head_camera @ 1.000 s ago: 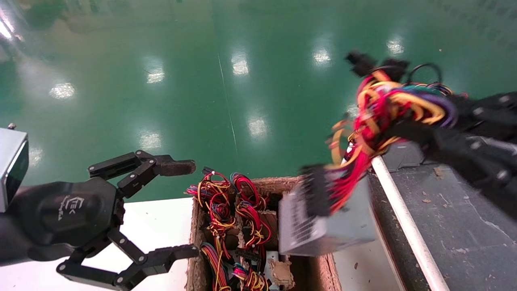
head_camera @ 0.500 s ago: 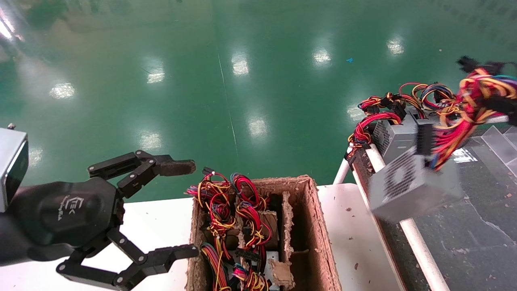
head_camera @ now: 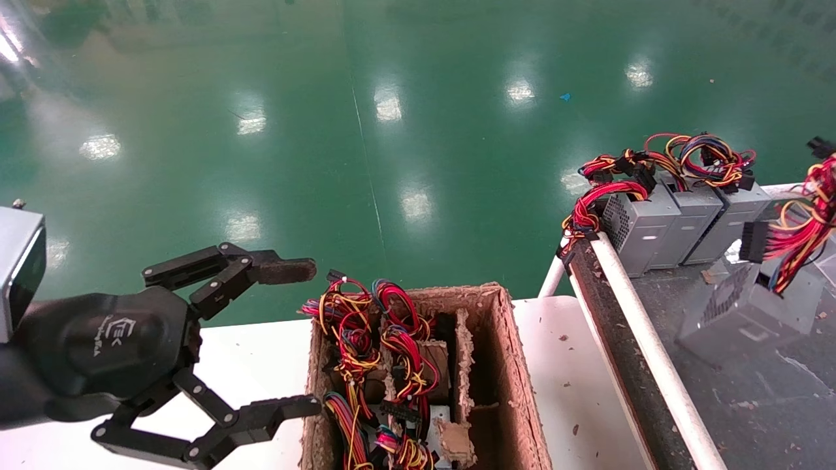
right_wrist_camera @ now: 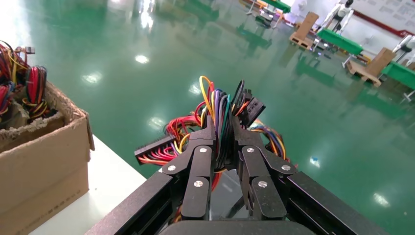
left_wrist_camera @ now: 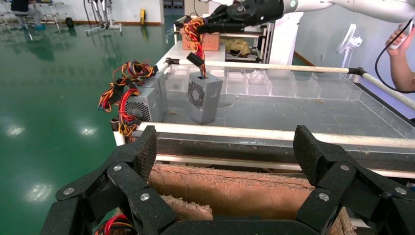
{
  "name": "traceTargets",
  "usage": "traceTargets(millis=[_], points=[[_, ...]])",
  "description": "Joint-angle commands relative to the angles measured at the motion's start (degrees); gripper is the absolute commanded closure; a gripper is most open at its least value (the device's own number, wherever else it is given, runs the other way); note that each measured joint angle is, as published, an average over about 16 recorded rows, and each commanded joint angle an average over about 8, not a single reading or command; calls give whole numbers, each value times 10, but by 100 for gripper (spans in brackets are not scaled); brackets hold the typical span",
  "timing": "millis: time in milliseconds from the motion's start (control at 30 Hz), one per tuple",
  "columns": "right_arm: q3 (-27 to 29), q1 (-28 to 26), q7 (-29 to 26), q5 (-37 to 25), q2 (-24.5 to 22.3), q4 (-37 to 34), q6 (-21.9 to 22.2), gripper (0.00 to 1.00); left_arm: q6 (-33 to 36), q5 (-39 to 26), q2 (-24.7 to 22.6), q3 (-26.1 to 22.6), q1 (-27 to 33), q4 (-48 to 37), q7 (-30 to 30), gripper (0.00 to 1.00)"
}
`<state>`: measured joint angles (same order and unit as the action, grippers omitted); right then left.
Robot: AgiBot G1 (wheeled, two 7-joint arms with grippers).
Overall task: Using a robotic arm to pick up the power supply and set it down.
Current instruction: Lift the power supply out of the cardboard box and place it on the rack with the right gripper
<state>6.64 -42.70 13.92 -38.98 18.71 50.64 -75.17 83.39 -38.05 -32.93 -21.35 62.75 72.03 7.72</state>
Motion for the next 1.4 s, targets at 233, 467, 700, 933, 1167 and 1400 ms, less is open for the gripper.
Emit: traceTargets(millis=[233,467,700,933,1167,1400], points=[[-55,-83,-10,-44,34,-30,1,100,0,0,0,0,0,0,0,0],[-115,-194,-25,-107,78,-64,-3,100,0,0,0,0,0,0,0,0],[-164,-295,-27,-169,119,-116,-19,100,0,0,0,0,0,0,0,0],[-190,-366,-15,-205,148,-177,-36,100,0,0,0,0,0,0,0,0],[-206,-408,-2,-225,166,-229,-60,34,0,0,0,0,0,0,0,0],[-214,-431,14,-236,173,-266,-73,0,0,0,0,0,0,0,0,0]])
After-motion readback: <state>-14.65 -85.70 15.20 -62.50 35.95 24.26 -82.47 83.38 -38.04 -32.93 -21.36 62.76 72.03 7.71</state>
